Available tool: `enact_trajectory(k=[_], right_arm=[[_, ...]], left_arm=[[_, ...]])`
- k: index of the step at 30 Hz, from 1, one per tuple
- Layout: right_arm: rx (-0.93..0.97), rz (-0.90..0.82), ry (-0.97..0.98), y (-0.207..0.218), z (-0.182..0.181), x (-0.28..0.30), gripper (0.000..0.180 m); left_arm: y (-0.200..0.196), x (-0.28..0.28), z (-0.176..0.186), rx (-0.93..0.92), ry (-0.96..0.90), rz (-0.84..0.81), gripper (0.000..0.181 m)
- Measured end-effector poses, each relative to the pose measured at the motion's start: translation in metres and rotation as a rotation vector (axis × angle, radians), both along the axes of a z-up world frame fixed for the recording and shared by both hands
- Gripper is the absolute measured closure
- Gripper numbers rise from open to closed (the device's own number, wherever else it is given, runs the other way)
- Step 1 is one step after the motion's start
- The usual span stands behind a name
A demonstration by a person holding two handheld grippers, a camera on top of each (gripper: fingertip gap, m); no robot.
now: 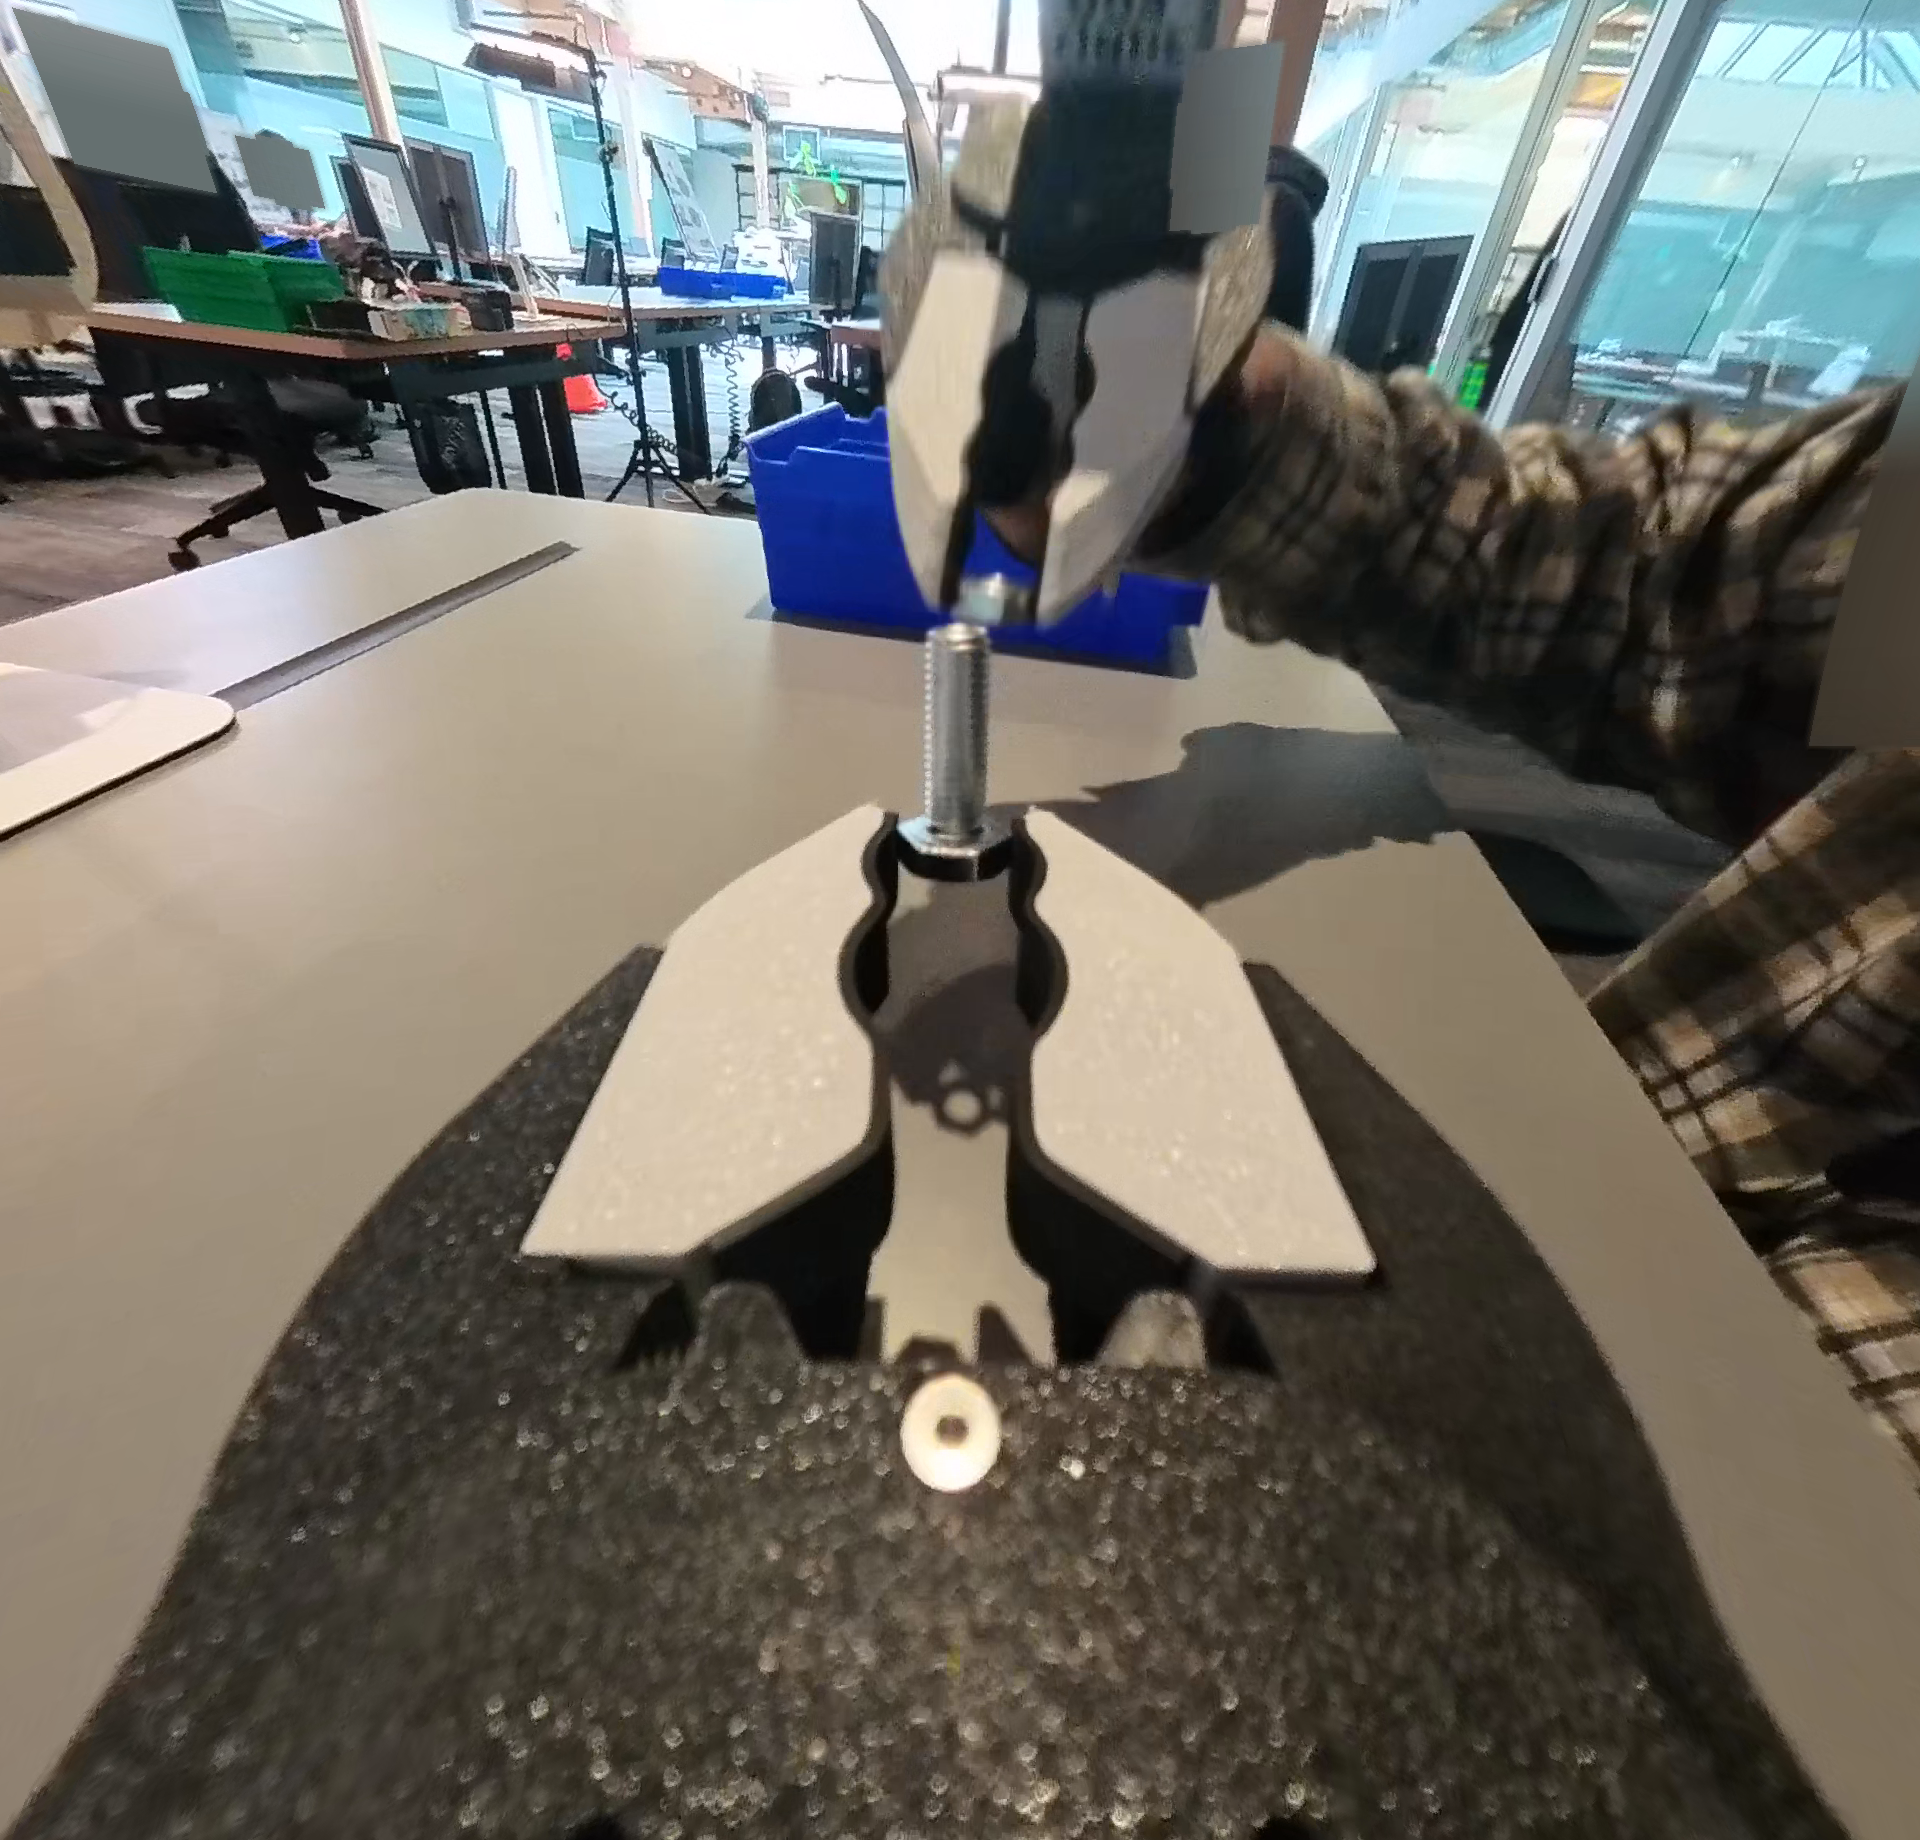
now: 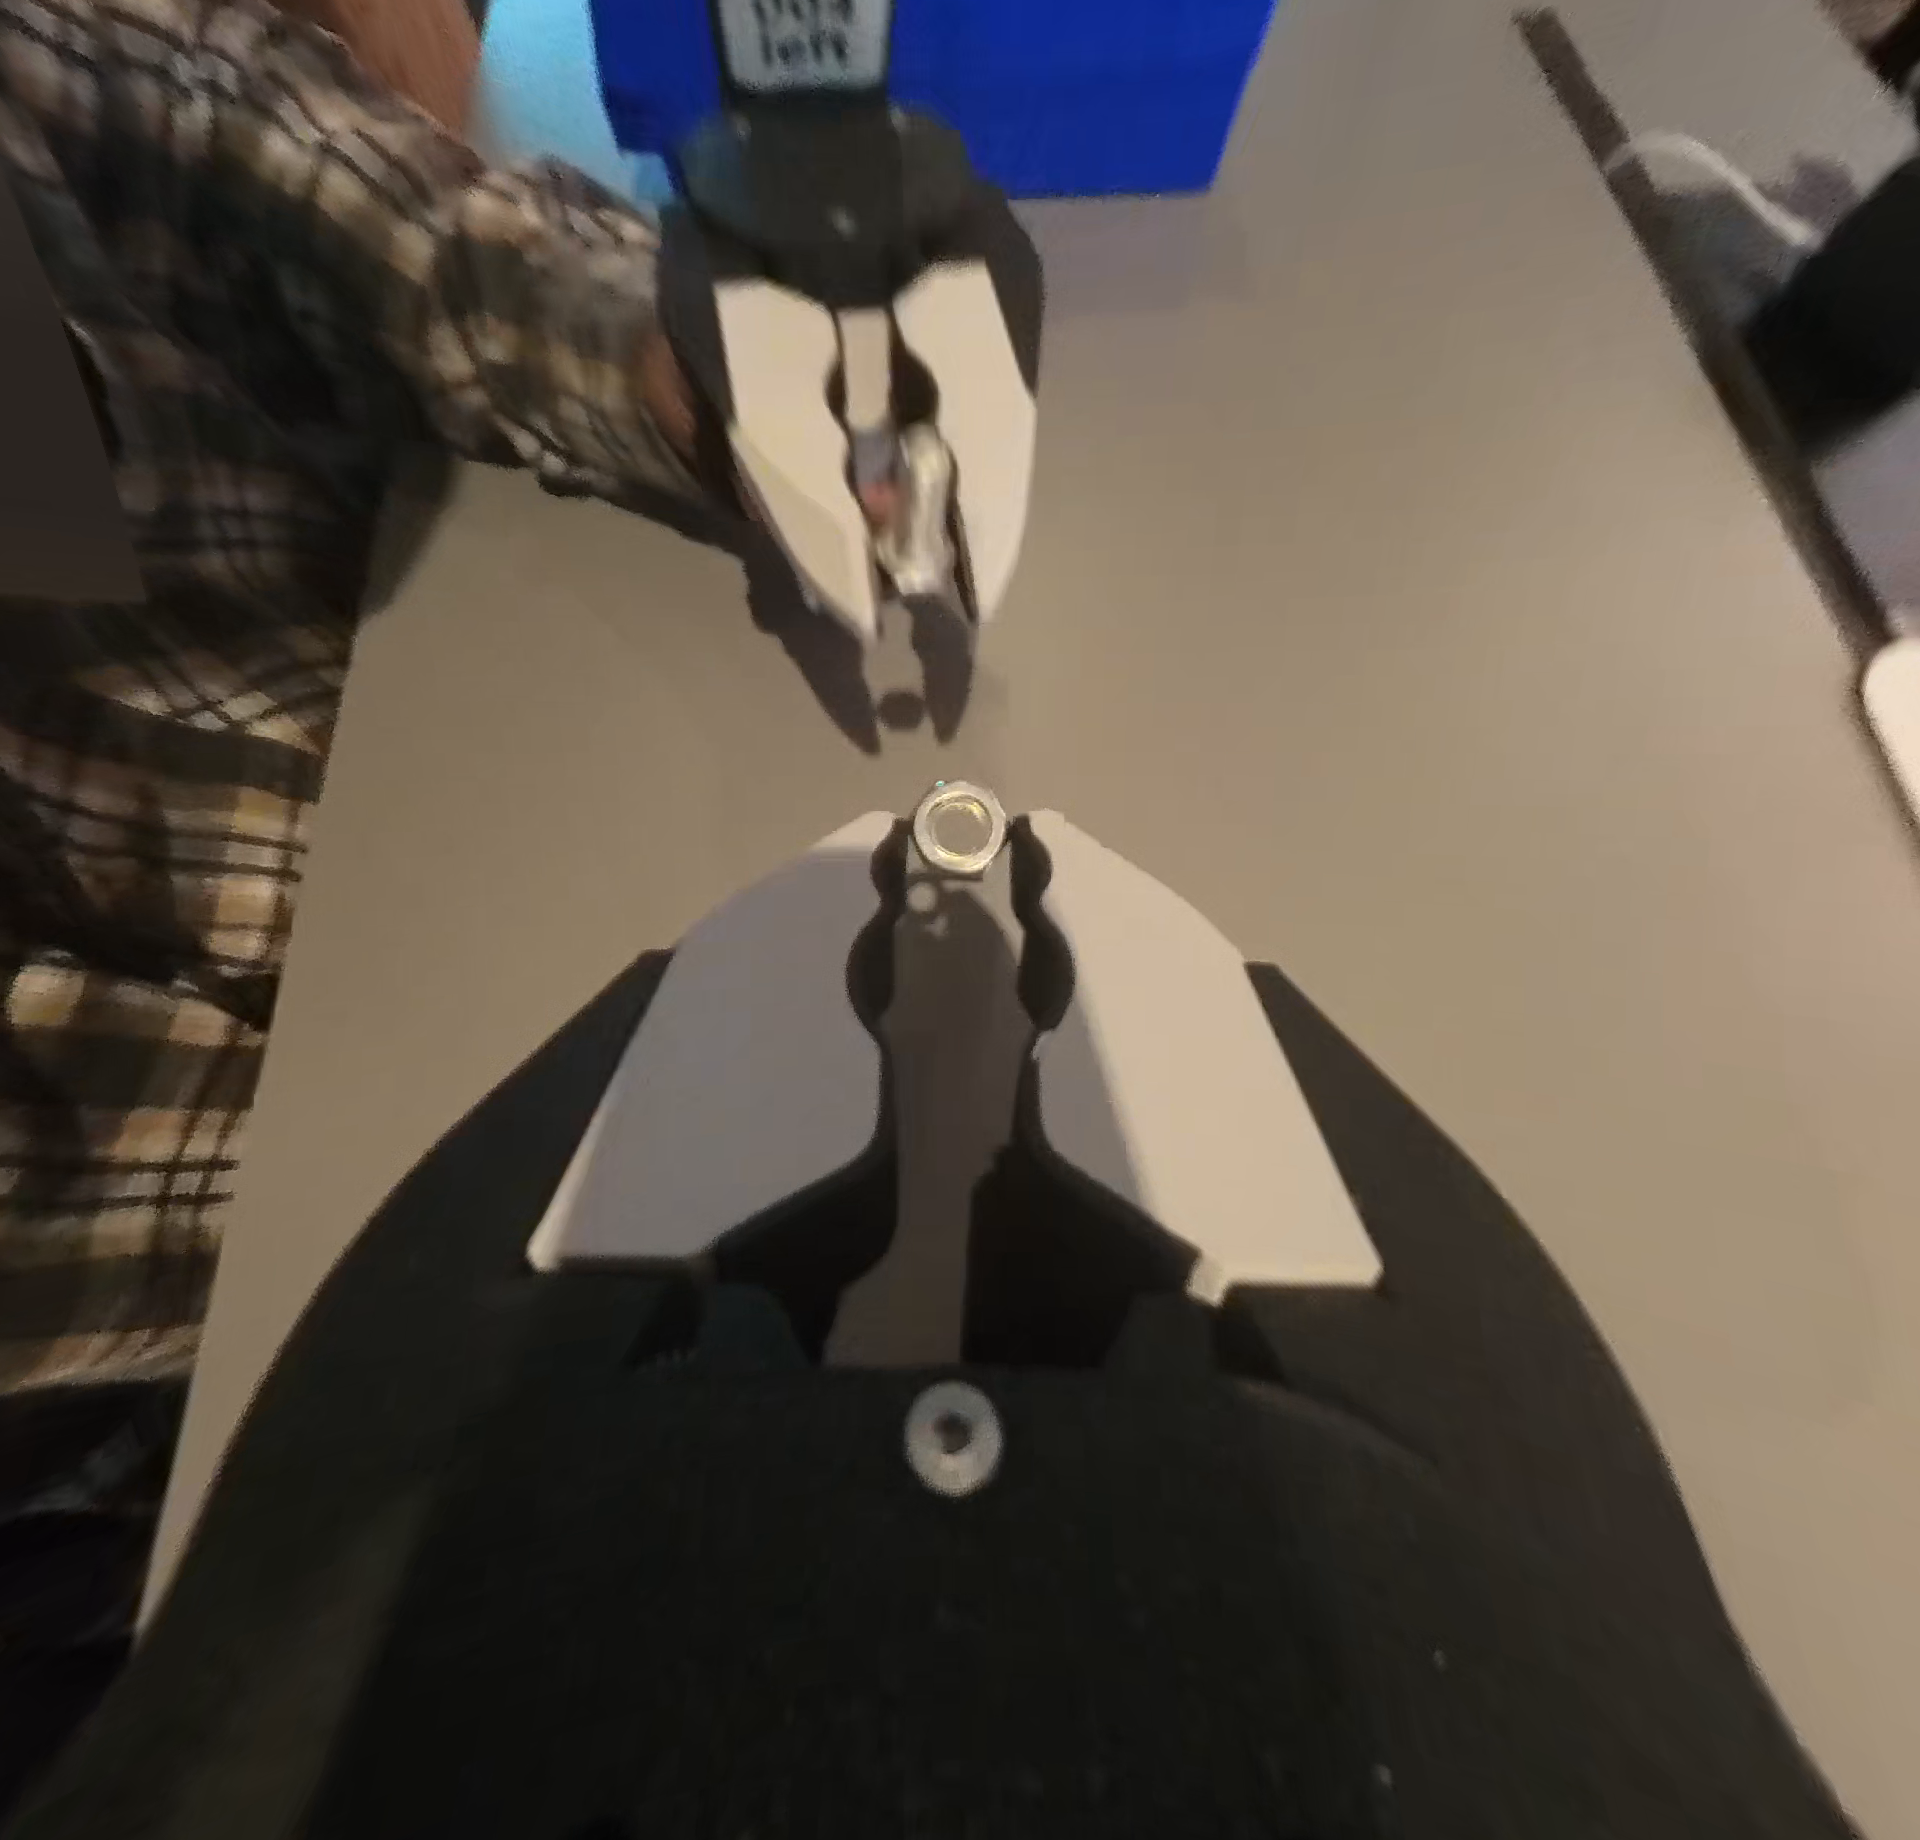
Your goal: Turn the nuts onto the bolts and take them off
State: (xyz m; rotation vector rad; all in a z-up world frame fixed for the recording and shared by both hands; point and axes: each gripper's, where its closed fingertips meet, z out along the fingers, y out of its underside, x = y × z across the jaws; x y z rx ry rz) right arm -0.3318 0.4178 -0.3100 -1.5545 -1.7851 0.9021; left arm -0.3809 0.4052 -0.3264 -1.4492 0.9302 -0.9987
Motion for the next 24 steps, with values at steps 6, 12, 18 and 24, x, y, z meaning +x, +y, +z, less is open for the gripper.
enact_trajectory(k=[6, 12, 18, 24], right_arm=[[0.001, 0.139, -0.033, -0.012, 0.027, -0.041, 0.161], [0.007, 0.177, -0.121, -0.009, 0.016, -0.059, 0.161], [-0.013, 0.193, -0.116, -0.012, 0.014, -0.064, 0.161], [-0.014, 0.185, -0.082, -0.011, 0.015, -0.066, 0.161]], left_arm=[[0.005, -0.002, -0.008, -0.028, 0.044, 0.027, 0.161], [0.006, -0.002, -0.009, -0.014, 0.086, 0.049, 0.161], [0.005, -0.003, -0.005, 0.002, 0.079, 0.06, 0.161], [0.006, -0.003, -0.004, 0.001, 0.08, 0.073, 0.161]])
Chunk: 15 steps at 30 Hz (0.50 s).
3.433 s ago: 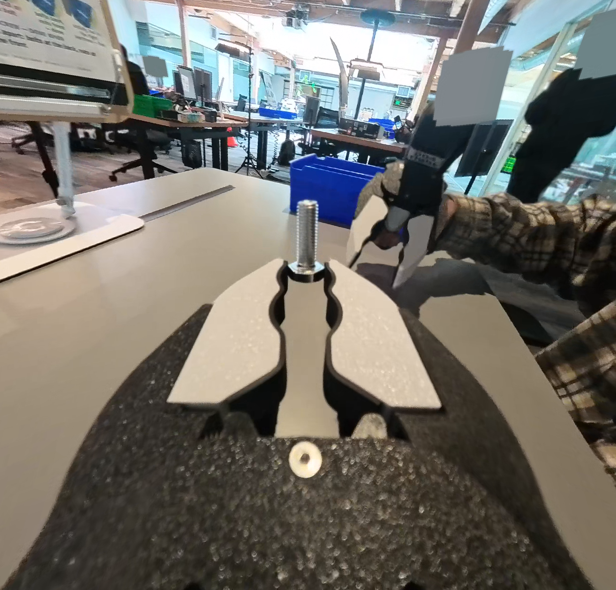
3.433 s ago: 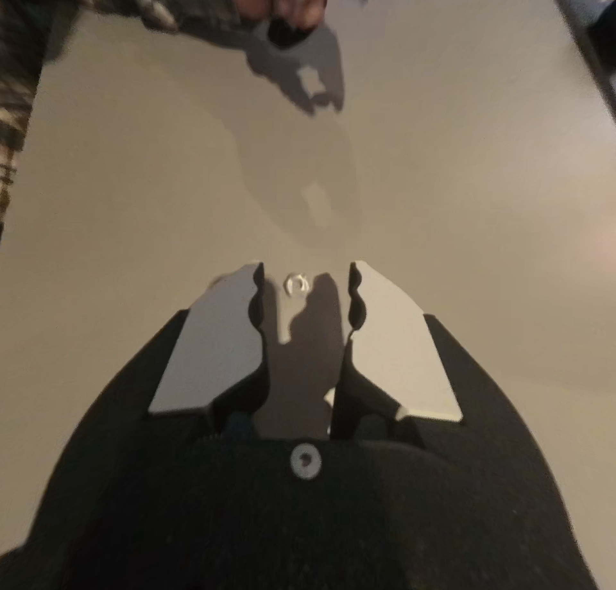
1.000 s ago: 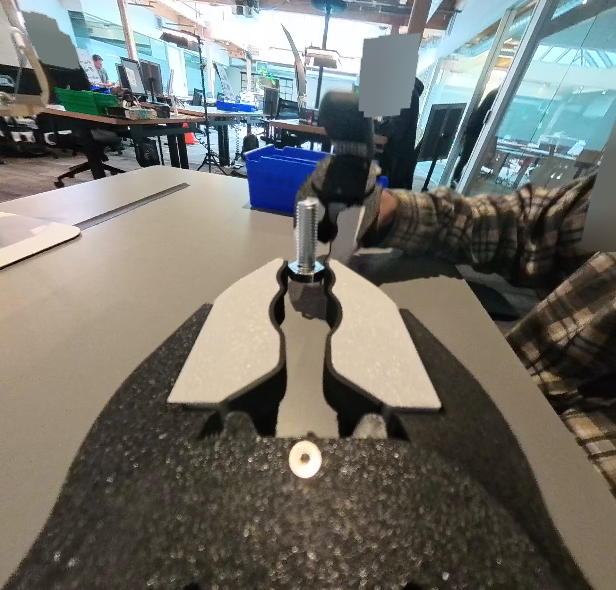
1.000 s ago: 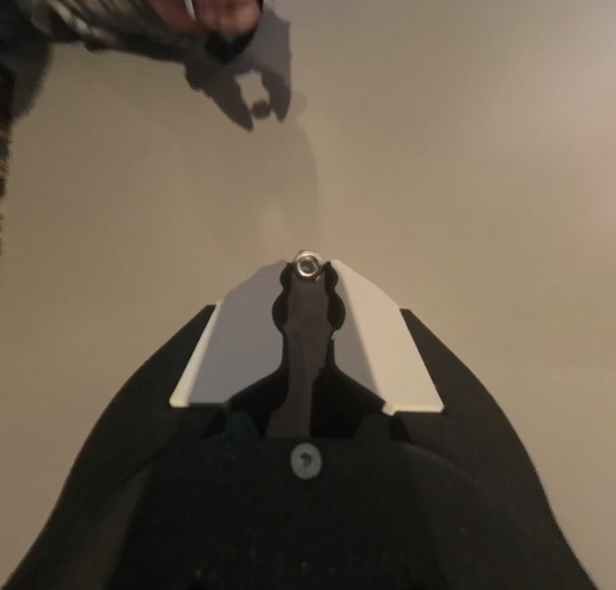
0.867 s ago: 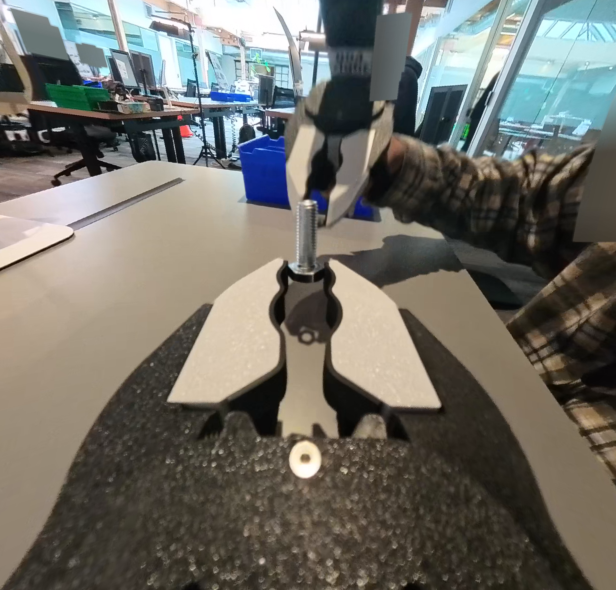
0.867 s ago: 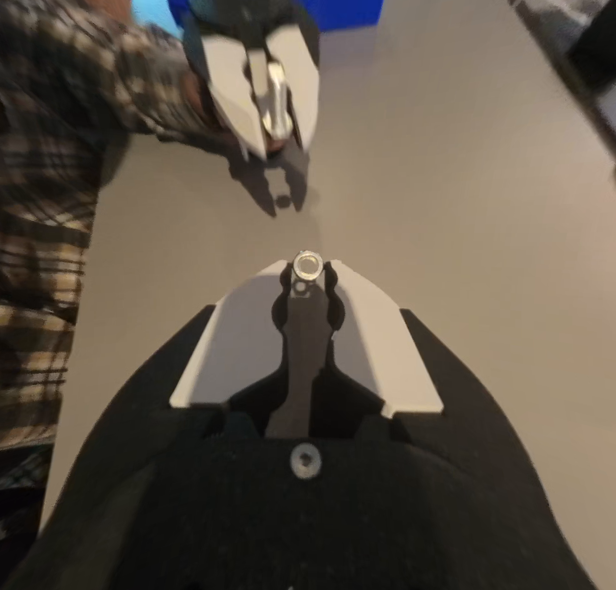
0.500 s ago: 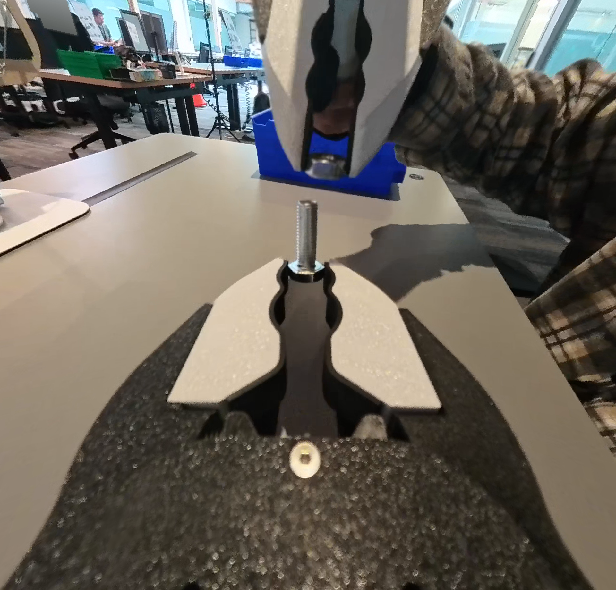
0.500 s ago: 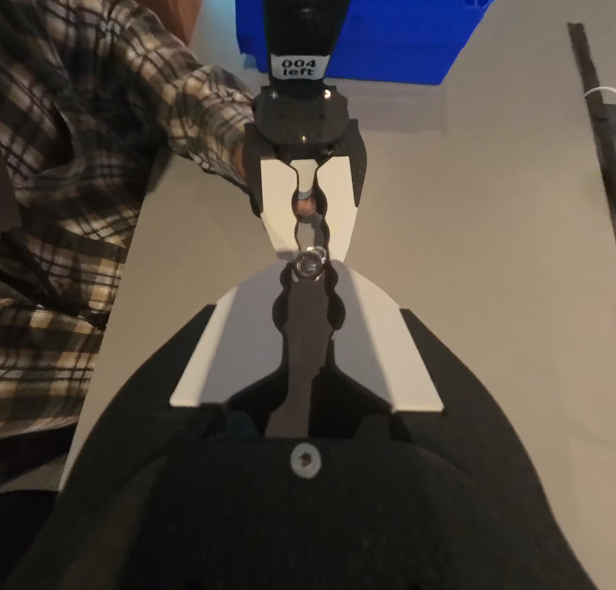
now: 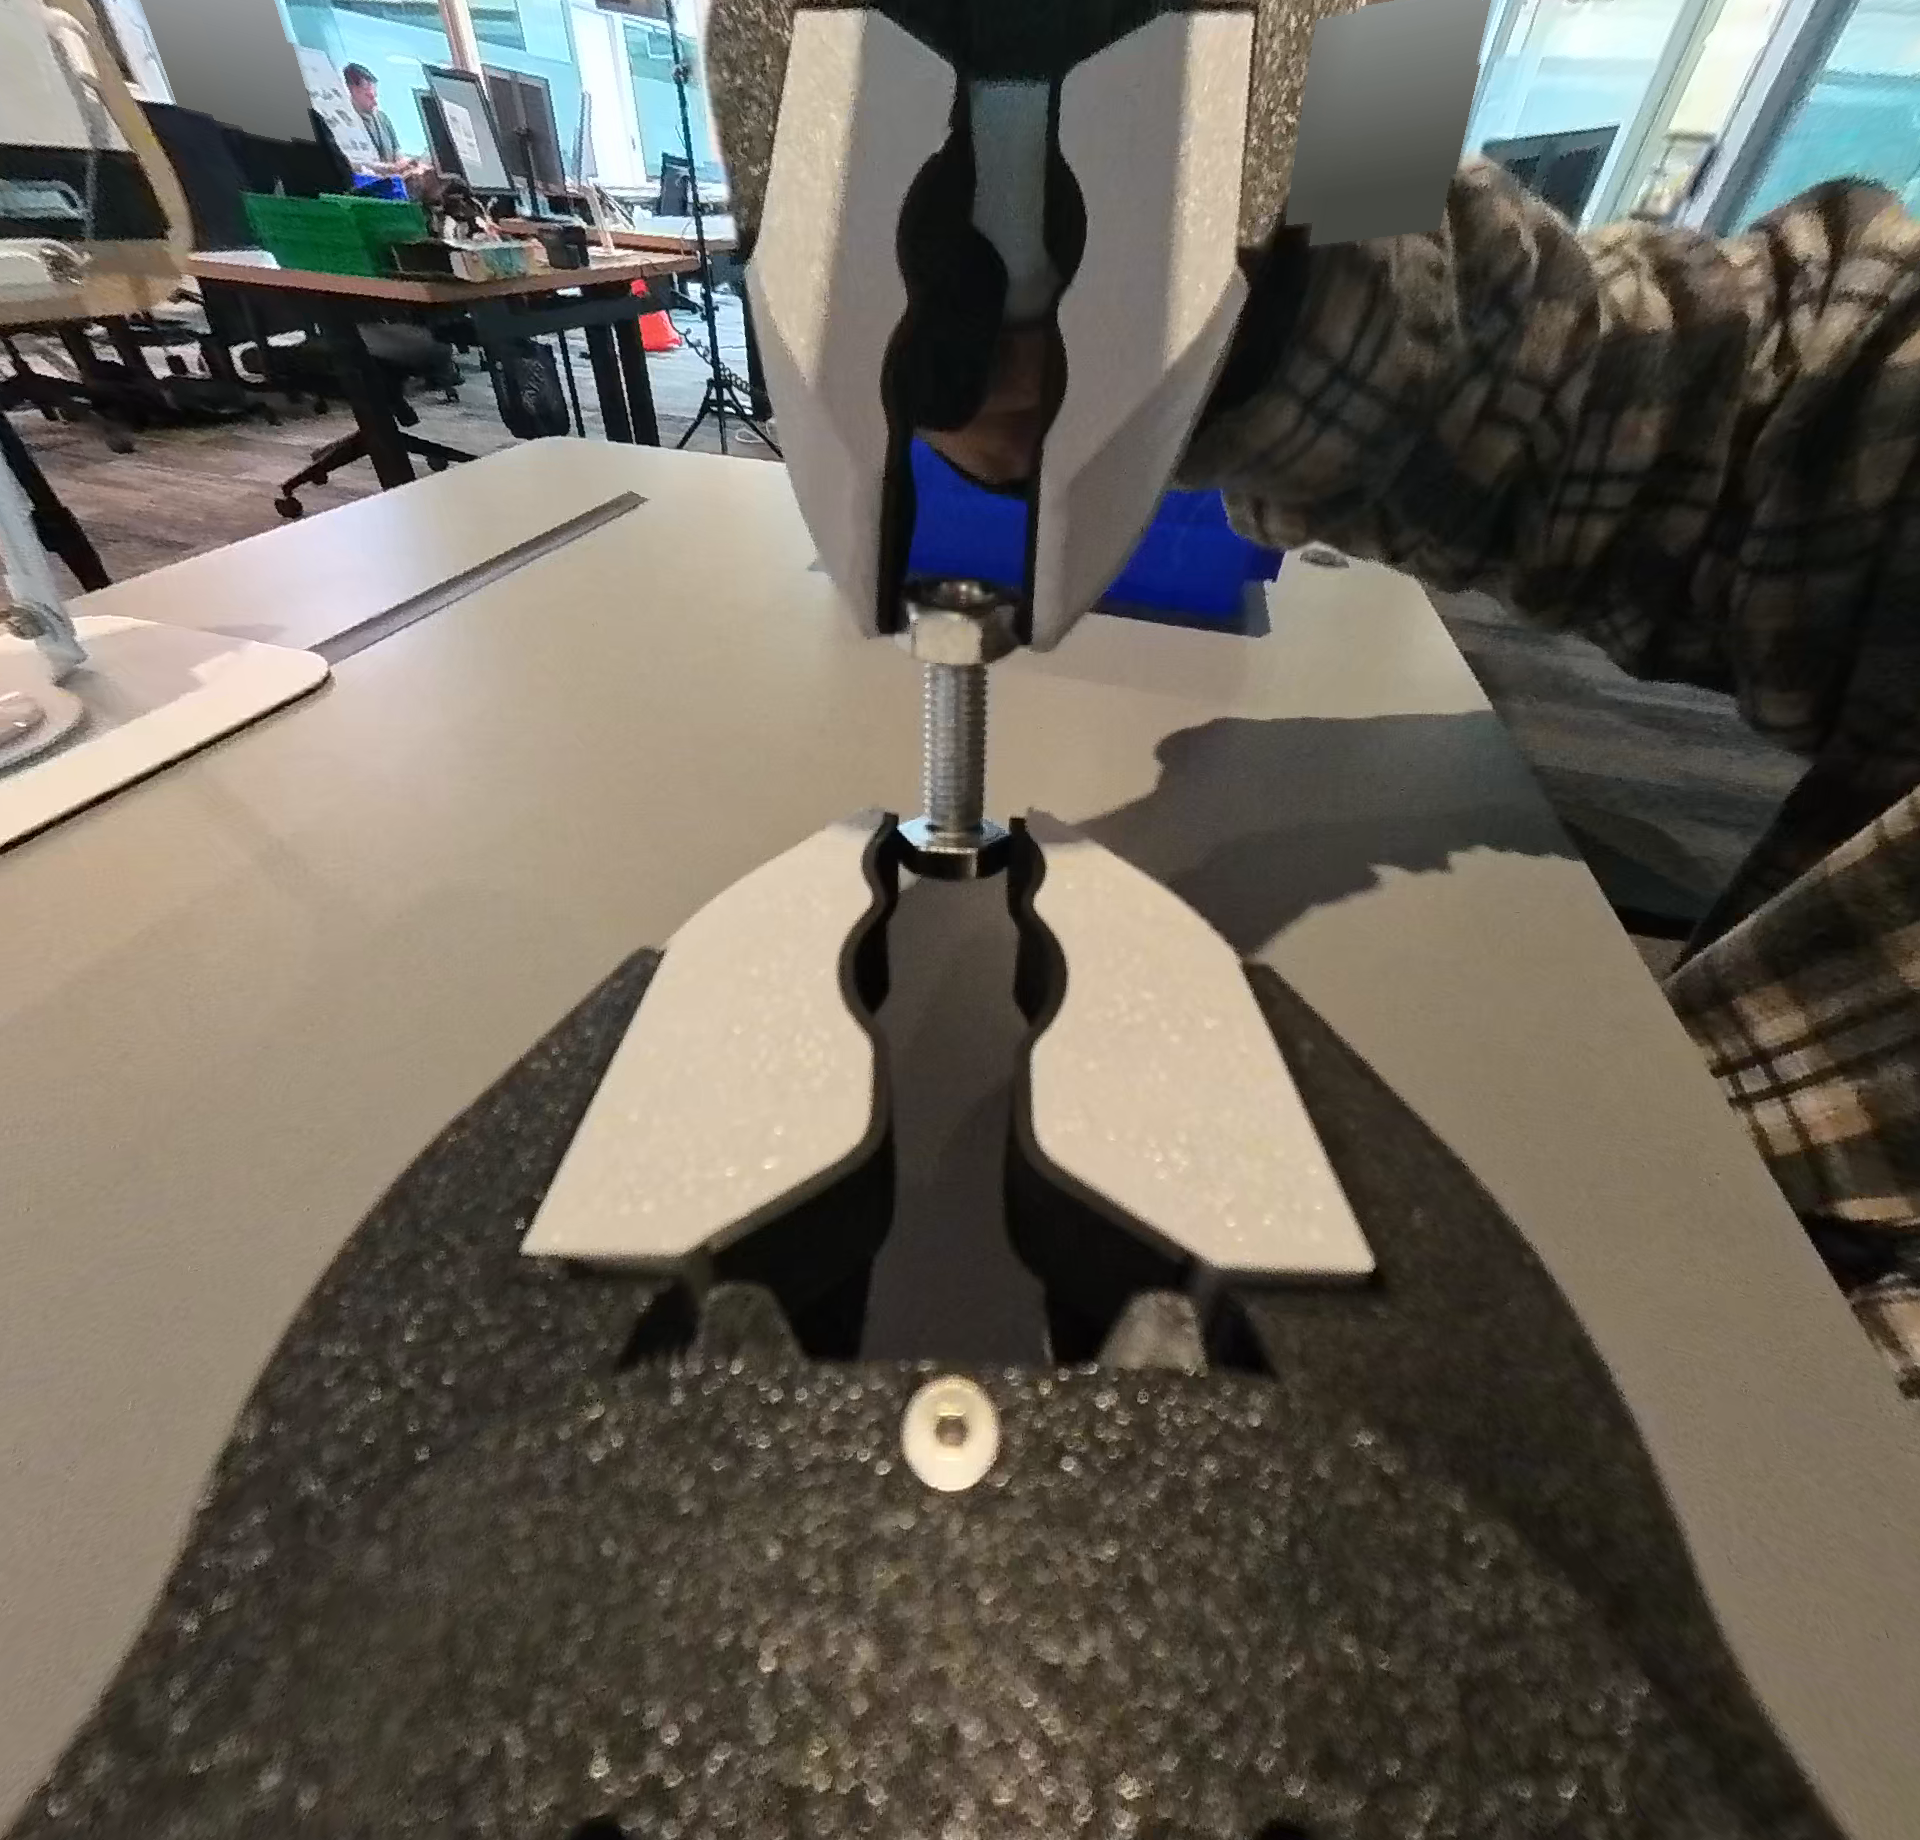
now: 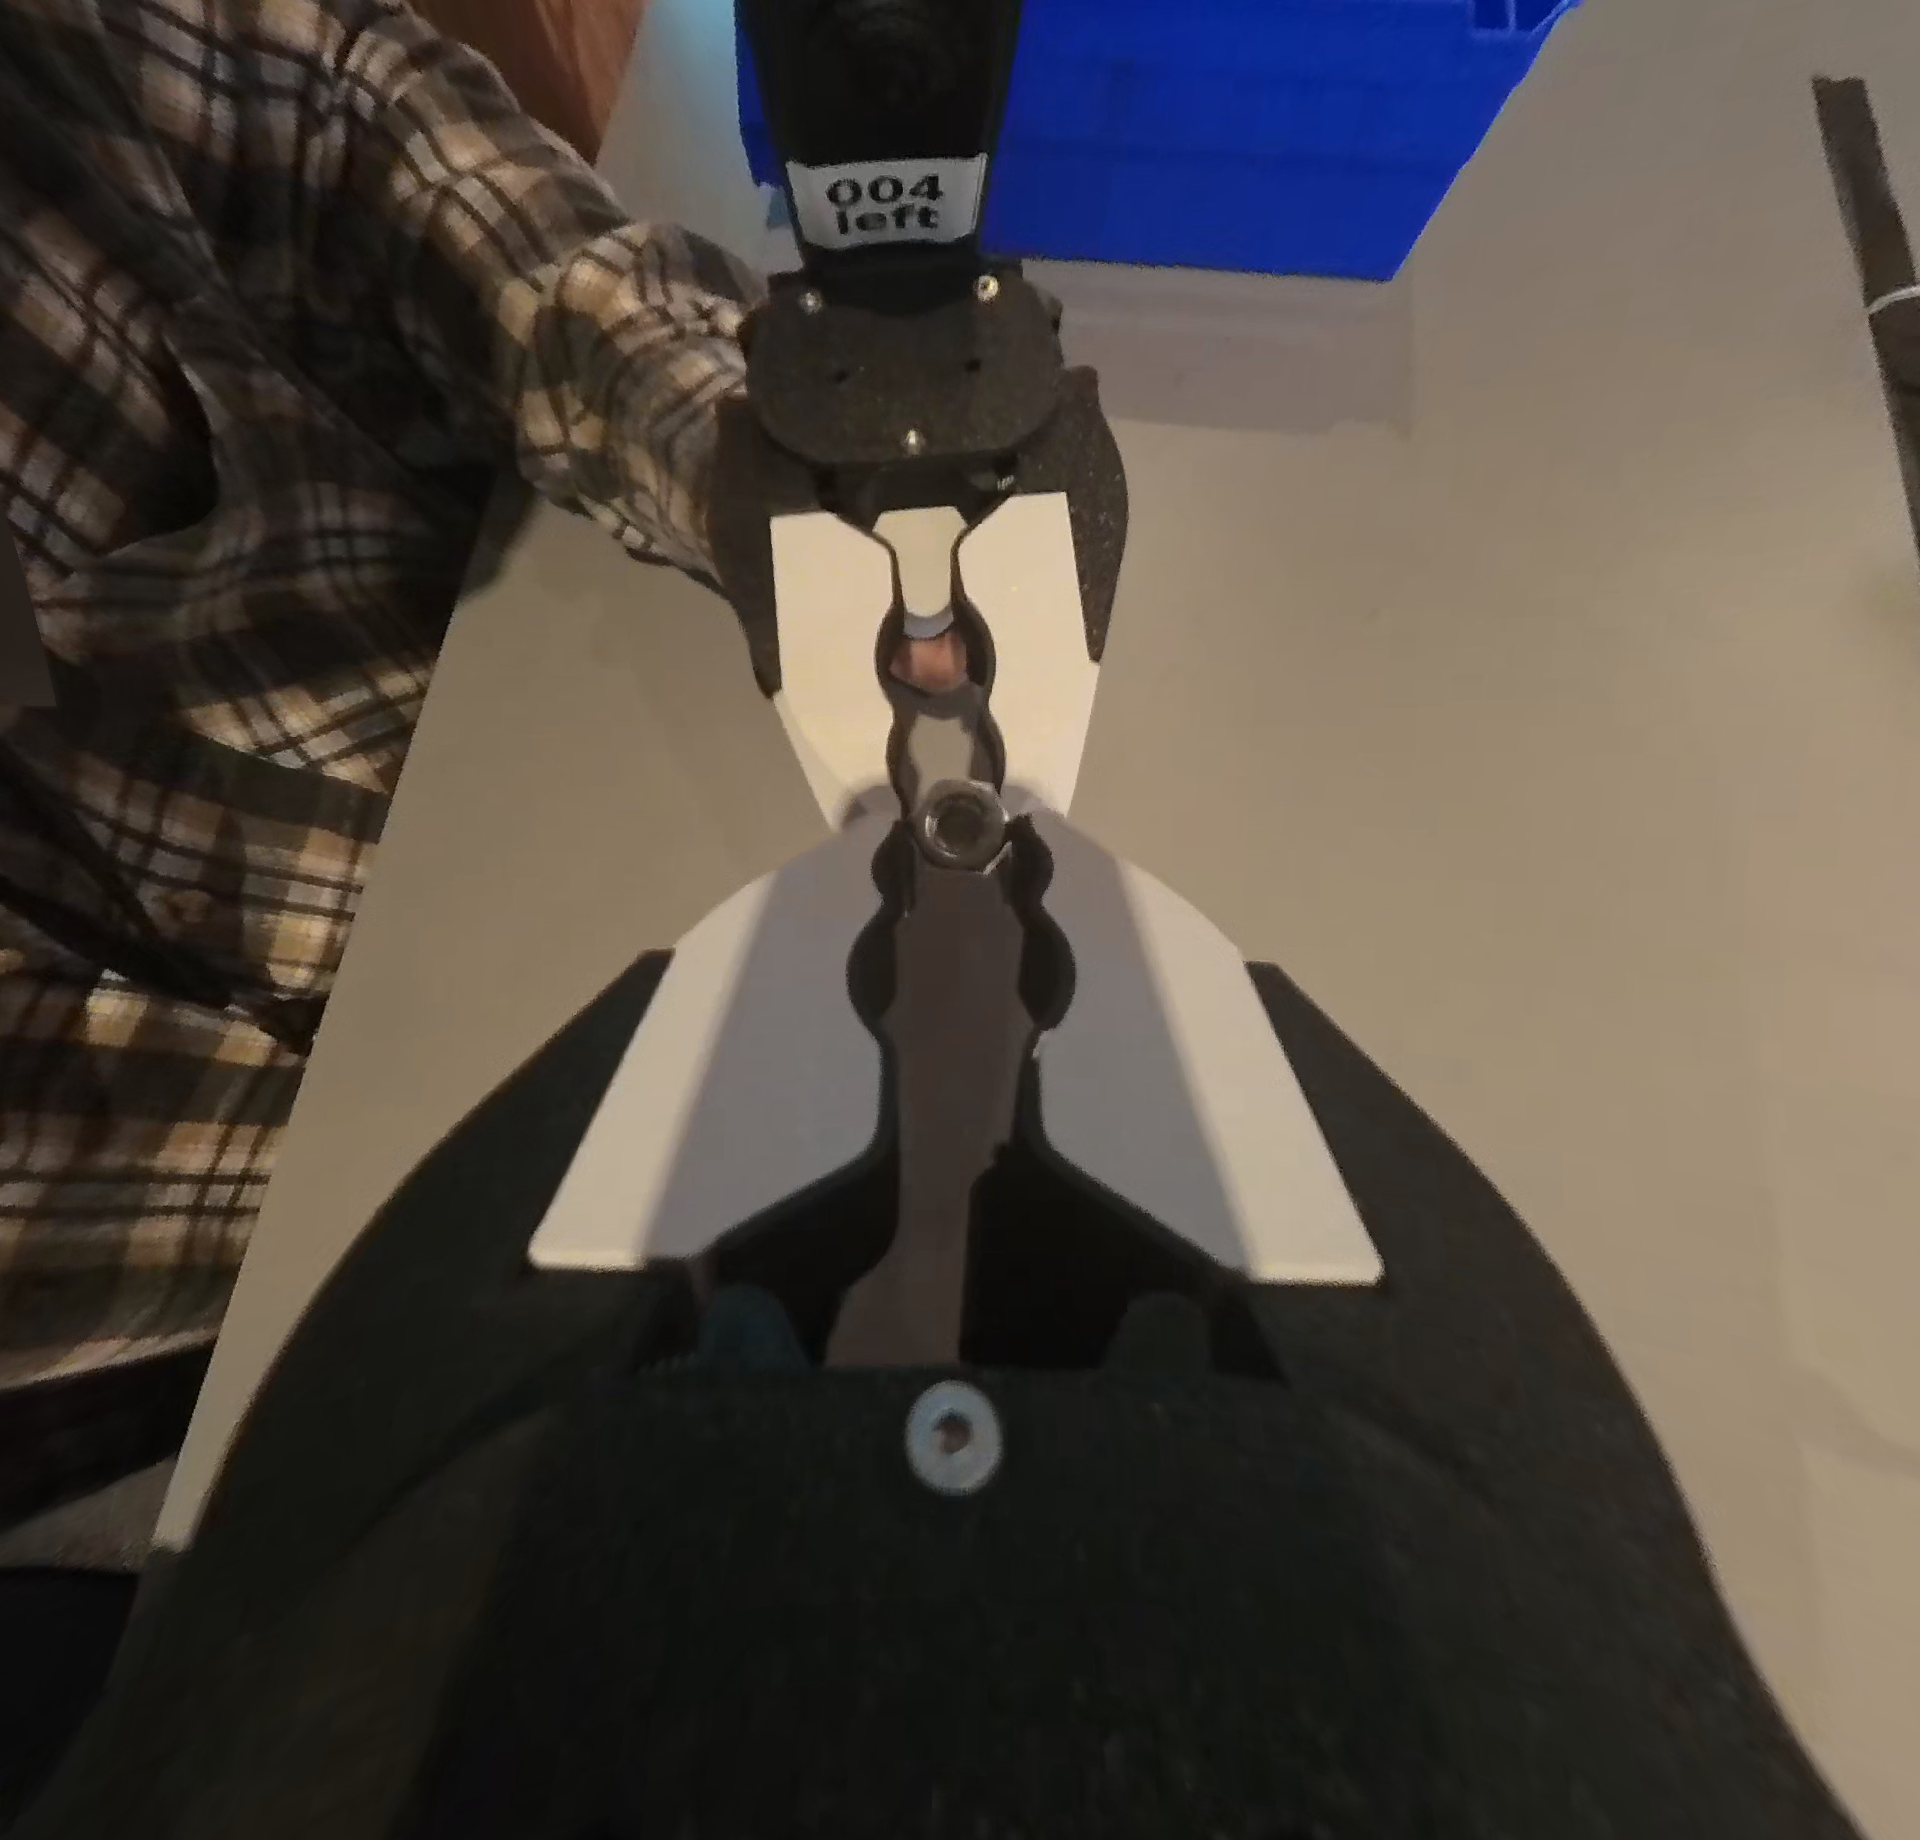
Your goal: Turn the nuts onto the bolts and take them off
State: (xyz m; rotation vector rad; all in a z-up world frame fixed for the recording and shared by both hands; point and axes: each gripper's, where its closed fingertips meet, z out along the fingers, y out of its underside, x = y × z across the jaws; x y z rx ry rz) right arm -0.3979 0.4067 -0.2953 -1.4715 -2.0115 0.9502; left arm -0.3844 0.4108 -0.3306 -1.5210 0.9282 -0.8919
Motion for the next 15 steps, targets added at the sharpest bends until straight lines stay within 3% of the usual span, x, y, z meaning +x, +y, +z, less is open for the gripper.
enact_trajectory(k=[15], right_arm=[[-0.161, -0.032, 0.313, -0.004, 0.021, -0.013, 0.162]], left_arm=[[-0.002, -0.008, 0.022, 0.06, -0.15, 0.021, 0.162]])
